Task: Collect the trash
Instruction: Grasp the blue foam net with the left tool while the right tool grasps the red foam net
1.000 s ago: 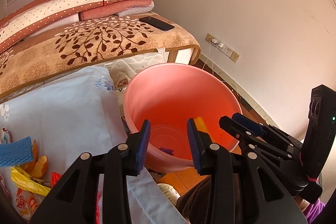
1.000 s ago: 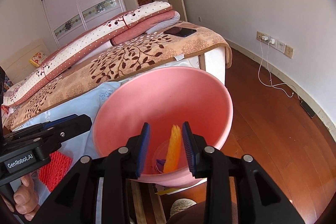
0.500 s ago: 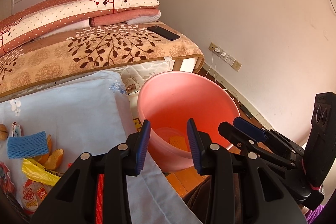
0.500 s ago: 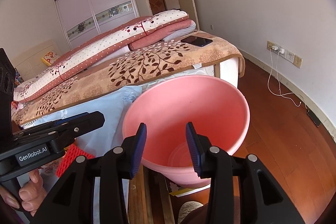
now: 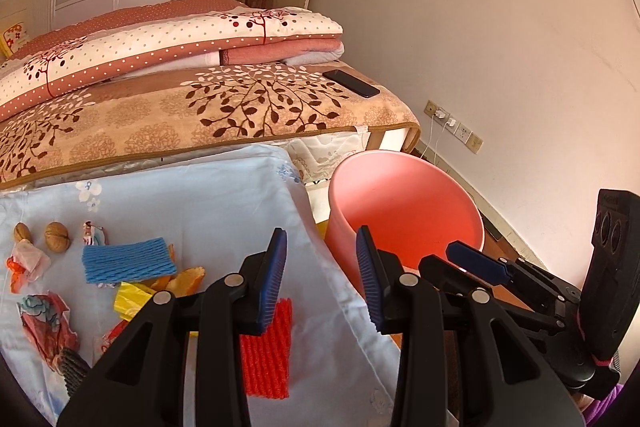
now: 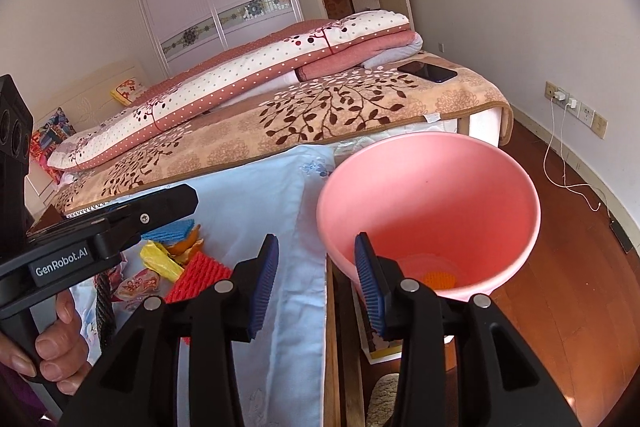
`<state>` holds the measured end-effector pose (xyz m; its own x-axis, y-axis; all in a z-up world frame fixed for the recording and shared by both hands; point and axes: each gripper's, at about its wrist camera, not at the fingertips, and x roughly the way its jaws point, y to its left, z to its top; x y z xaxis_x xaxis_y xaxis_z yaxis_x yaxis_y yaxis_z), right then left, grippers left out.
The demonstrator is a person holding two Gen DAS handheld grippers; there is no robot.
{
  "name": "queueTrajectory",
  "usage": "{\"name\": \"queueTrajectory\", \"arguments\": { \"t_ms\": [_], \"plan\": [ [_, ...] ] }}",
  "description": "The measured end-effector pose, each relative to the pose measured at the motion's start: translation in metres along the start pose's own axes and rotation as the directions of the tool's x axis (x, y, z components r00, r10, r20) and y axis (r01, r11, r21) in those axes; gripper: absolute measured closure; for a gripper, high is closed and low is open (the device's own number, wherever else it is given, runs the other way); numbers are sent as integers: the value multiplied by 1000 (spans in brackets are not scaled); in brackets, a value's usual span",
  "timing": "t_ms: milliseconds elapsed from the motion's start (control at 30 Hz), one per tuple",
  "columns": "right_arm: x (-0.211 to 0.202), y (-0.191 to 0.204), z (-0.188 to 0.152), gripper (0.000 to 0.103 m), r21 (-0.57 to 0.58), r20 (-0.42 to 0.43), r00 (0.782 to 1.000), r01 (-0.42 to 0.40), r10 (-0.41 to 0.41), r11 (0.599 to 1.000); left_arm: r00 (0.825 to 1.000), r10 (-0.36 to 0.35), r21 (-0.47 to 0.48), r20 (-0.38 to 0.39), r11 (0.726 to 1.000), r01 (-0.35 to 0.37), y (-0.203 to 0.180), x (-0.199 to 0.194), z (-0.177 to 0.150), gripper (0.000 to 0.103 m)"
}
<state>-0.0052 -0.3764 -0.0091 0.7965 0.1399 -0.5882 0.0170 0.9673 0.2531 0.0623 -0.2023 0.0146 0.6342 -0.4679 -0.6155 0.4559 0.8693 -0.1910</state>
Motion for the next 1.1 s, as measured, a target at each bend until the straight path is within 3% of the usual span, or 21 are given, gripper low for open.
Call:
{"name": "queueTrajectory", "arguments": {
  "t_ms": [333,700,1100],
  "plan": [
    [13,37,-14,63,-44,-72,996,-65,62,997,995,99,-90,17,991,-97,57,-32,-13,67],
    [34,68,-29,58,-95,-167,981,-114,97,989,981,191,-199,-25,961,-192,117,-52,-37,67],
    [48,84,-35,58,-130,-206,973,-129,101,983,982,175,-327,-76,925,-191,157,-43,-32,67]
  ]
}}
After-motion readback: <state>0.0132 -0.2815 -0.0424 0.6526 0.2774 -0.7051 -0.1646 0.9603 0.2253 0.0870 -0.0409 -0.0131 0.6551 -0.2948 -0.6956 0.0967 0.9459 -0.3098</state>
